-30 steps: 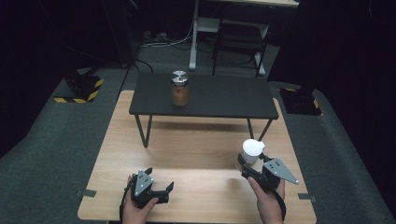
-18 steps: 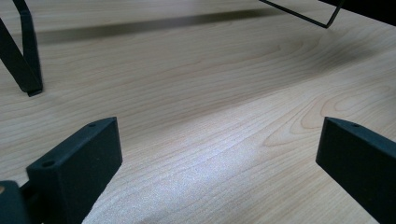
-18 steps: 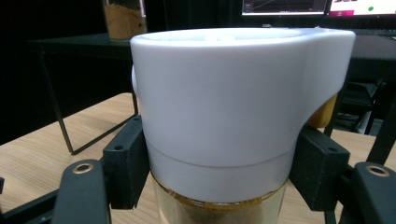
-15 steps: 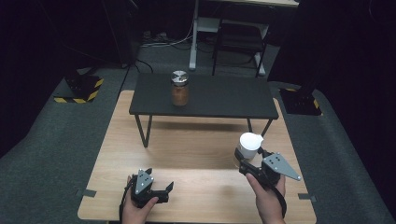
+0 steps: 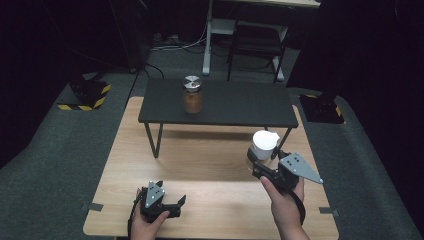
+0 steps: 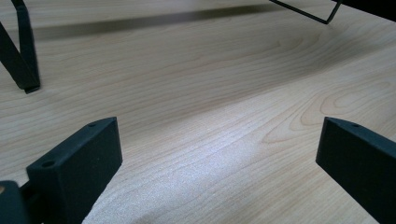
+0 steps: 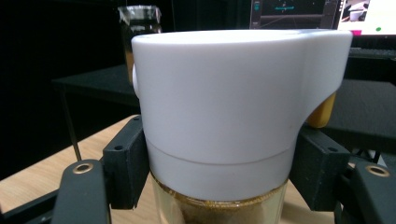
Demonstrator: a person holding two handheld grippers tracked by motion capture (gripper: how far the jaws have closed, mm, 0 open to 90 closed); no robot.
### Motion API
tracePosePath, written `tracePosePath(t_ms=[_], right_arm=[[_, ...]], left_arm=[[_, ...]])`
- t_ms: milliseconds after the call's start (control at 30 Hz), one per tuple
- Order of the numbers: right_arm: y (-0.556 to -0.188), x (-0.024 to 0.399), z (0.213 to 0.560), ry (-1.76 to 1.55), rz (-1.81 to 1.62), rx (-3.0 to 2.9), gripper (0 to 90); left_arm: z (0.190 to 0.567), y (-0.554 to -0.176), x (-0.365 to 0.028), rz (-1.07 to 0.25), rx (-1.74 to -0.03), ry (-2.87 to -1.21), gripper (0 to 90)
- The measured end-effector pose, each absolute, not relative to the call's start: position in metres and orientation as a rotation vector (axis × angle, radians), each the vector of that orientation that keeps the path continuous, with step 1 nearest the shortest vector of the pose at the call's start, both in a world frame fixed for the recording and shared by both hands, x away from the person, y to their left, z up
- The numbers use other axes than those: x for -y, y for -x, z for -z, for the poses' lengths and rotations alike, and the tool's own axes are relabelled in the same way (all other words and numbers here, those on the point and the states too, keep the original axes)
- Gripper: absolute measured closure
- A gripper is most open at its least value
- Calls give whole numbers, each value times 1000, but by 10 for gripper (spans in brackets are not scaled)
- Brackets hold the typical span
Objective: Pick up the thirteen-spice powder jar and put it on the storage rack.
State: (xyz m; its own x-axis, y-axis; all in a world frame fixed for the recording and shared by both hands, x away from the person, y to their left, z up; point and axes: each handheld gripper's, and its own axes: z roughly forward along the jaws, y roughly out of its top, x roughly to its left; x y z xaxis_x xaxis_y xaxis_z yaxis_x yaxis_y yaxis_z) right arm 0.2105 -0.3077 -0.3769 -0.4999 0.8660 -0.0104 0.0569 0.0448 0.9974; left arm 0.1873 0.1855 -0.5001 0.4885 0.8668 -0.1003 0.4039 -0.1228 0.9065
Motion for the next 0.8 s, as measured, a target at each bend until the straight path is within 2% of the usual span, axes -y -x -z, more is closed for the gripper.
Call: tracePosePath(t_ms=[800], right_arm=[[-252, 285, 331, -955, -1531, -1597, 307]], left_arm=[[502, -188, -191, -544, -1080, -1710, 5]])
